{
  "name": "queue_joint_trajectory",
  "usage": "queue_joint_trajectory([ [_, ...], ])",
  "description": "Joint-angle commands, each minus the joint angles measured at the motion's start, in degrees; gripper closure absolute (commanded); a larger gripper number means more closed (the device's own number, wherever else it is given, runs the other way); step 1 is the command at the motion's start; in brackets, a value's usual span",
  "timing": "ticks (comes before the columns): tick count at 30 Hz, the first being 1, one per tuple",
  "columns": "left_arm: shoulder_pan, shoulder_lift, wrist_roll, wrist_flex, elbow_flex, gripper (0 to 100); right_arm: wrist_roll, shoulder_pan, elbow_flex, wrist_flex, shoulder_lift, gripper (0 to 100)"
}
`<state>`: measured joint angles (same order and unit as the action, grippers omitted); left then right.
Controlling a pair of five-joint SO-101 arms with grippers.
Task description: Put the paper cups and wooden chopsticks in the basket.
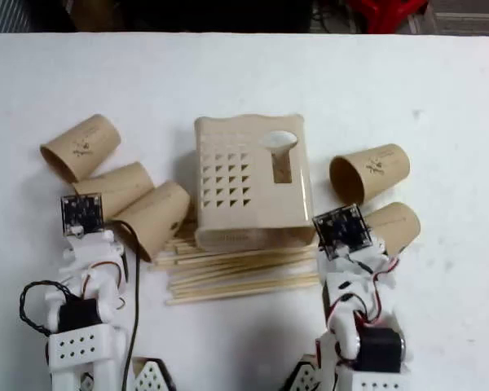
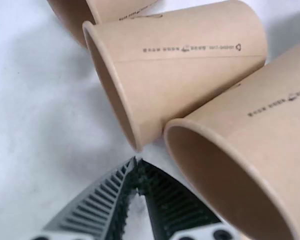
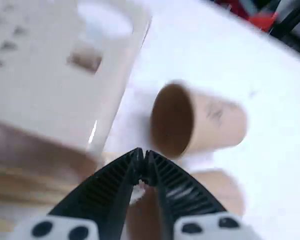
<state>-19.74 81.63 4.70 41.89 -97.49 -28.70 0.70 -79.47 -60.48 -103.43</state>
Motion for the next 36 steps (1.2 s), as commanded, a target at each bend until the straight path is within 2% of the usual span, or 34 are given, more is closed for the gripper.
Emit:
queue_joint_trajectory([
  [1, -0.2, 0.7, 0.4, 0.3, 0.2, 98, 0.8, 0.3, 7.5, 2.8, 0.3, 97.7],
  [6, -0.2, 0.7, 0.4, 0.3, 0.2, 98, 5.3, 0.4, 15.9, 6.5, 11.3, 97.3],
  [9, -0.2, 0.7, 0.4, 0.3, 0.2, 98, 6.6, 3.2, 23.9, 9.4, 26.9, 90.0],
  [12, -0.2, 0.7, 0.4, 0.3, 0.2, 98, 6.9, 8.7, 35.7, 7.5, 46.2, 82.4],
  [17, -0.2, 0.7, 0.4, 0.3, 0.2, 98, 7.0, 13.0, 54.7, 5.7, 73.5, 82.0],
  [21, -0.2, 0.7, 0.4, 0.3, 0.2, 98, 11.7, 13.1, 65.4, 5.5, 89.2, 81.9],
  [25, -0.2, 0.7, 0.4, 0.3, 0.2, 98, 12.6, 13.1, 70.5, 5.5, 97.7, 81.9],
  [36, -0.2, 0.7, 0.4, 0.3, 0.2, 98, 12.6, 12.6, 72.0, 7.3, 105.3, 81.8],
])
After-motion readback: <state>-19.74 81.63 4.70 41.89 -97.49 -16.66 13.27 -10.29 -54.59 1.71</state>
